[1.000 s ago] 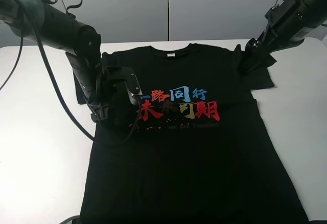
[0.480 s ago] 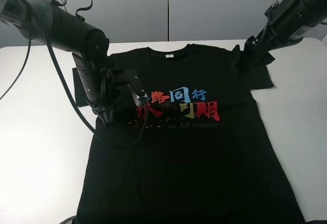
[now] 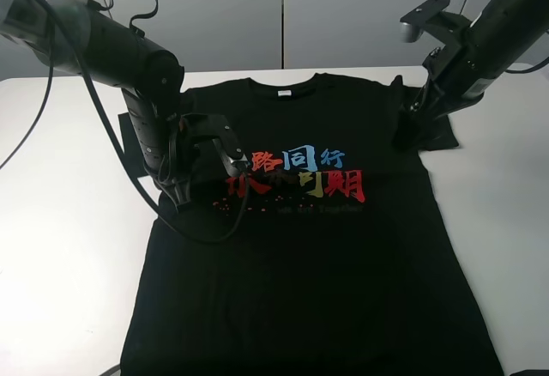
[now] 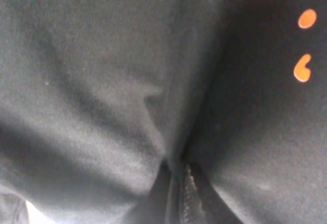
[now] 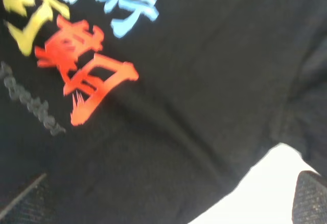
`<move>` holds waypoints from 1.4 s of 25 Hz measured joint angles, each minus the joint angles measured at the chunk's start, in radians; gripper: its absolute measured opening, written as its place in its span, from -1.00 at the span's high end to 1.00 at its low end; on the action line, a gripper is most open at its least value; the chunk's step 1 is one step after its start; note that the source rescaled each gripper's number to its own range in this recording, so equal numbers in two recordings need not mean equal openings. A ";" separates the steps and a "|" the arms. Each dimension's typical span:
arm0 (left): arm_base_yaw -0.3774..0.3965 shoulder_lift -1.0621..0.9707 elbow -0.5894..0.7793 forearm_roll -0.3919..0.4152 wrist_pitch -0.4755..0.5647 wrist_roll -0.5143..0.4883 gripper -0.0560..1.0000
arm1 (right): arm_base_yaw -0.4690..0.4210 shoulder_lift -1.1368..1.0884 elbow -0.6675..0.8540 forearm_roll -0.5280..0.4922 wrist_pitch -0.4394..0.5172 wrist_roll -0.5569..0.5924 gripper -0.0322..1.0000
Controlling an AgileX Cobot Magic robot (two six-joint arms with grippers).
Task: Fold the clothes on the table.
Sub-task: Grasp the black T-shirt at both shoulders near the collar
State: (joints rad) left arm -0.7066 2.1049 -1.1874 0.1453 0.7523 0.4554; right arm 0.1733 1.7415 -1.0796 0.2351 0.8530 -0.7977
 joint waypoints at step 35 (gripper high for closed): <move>0.000 0.000 0.000 0.024 -0.019 0.002 0.88 | 0.073 0.297 -0.002 -0.223 -0.140 -0.179 0.15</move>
State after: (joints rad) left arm -0.7066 2.1049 -1.1874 0.1689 0.7333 0.4572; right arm 0.2467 2.0380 -1.0821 0.0124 0.7127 -0.9770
